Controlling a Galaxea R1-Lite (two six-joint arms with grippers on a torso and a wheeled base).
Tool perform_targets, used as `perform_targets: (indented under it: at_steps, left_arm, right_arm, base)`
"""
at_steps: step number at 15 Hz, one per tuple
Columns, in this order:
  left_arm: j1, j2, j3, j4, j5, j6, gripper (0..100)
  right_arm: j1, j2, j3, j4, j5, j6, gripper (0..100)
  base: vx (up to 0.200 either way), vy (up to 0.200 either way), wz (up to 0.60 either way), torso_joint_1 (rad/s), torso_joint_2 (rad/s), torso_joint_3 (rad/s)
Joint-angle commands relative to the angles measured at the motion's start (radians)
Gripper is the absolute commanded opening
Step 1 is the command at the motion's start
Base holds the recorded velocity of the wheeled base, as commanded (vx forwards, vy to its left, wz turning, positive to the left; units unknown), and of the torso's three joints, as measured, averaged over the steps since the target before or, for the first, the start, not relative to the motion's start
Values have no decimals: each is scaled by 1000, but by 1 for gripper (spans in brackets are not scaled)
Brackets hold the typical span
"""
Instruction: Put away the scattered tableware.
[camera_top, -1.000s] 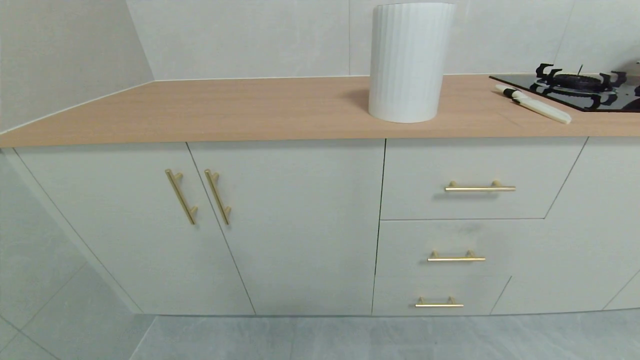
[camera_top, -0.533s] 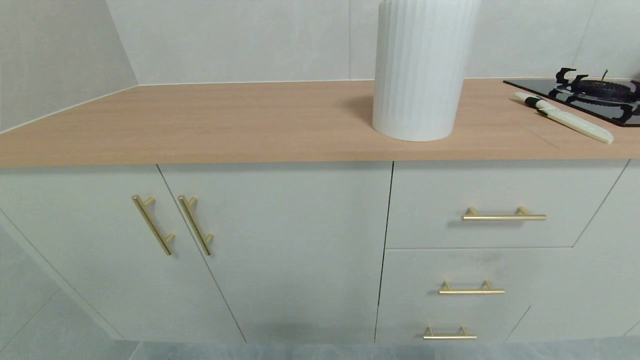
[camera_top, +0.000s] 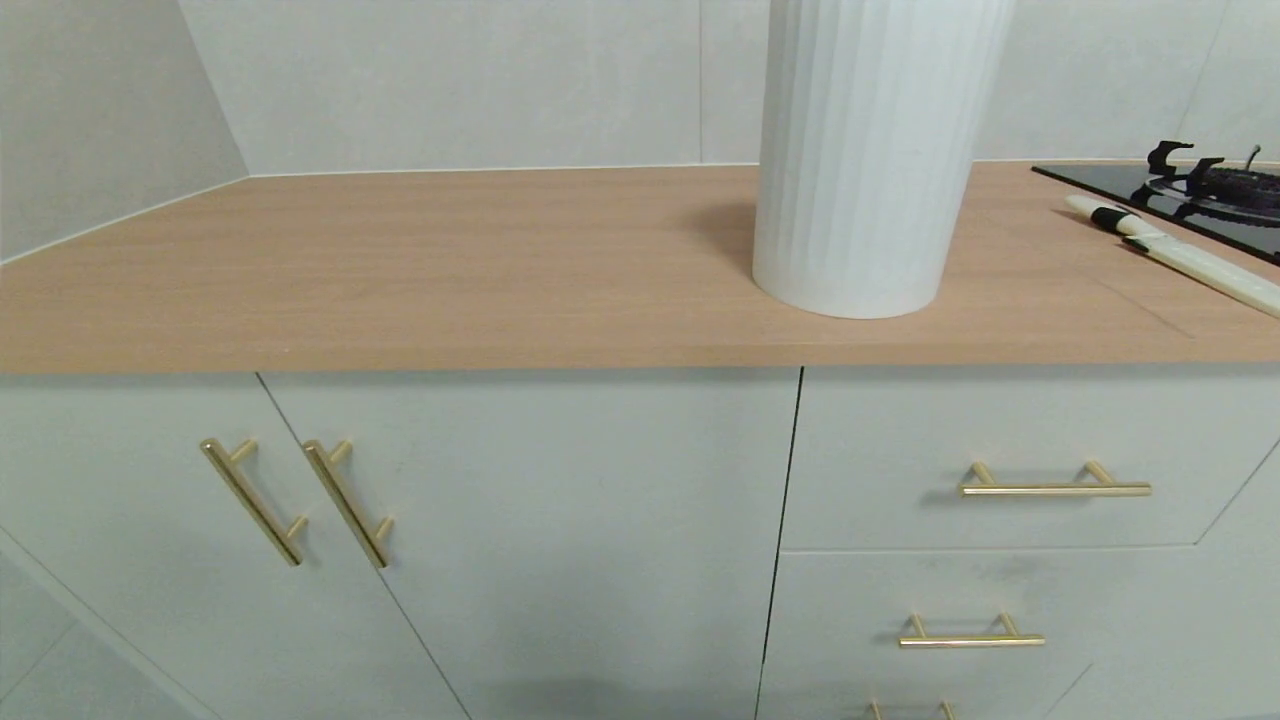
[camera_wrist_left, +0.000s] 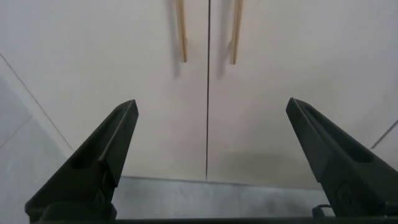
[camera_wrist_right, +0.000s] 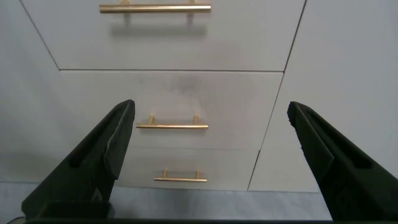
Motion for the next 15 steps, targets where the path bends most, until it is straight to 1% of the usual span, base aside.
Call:
perform_targets:
  at_steps: [1,2,14,15]
  left_arm:
    - [0,1,0,0,1,0,100]
    - [0,1,0,0,1,0,100]
    - [0,1,0,0,1,-2,100]
    - [0,1,0,0,1,-2,100]
  right_arm:
    - [0,1,0,0,0,-1,100]
    - [0,1,0,0,0,-1,100]
    - [0,1,2,-2,2,-4,100]
    - [0,1,2,-2,2,-4,100]
  base:
    - [0,0,-600,-2,7,-2]
    - [0,0,-600,7,-2,-2]
    - [0,0,0,0,0,0]
    - [0,0,600,-2,7,7]
